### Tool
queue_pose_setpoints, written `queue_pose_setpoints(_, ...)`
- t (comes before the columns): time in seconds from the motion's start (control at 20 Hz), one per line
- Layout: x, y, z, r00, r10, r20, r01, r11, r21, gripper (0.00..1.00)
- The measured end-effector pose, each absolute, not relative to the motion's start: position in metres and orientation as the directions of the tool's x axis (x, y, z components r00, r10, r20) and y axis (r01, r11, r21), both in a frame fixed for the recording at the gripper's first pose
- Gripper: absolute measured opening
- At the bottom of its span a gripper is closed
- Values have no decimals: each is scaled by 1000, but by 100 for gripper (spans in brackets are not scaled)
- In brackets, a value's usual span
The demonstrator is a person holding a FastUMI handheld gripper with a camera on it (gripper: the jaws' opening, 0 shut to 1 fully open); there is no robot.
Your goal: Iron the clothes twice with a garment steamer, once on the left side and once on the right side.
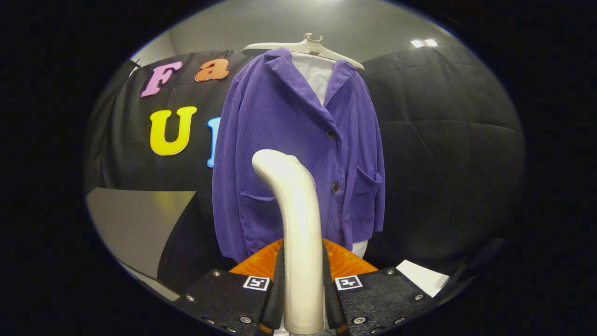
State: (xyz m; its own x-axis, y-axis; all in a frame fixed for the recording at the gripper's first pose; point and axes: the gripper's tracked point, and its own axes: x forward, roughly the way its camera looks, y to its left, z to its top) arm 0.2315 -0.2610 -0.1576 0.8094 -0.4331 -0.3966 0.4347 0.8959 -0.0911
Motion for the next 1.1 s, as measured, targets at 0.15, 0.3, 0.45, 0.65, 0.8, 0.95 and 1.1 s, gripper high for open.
queue_pose_setpoints(0.15,215,-258,-183,793,-423,-437,423,900,-103,36)
queue_pose_setpoints(0.3,203,-256,-203,779,-412,-473,414,904,-105,36)
queue_pose_setpoints(0.45,191,-252,-217,767,-408,-495,406,906,-118,37)
queue_pose_setpoints(0.65,176,-246,-224,765,-406,-499,402,907,-121,36)
queue_pose_setpoints(0.8,164,-241,-218,772,-405,-490,395,909,-130,36)
queue_pose_setpoints(0.95,157,-240,-197,787,-416,-456,398,907,-139,36)
queue_pose_setpoints(1.1,157,-244,-158,809,-439,-392,418,897,-142,37)
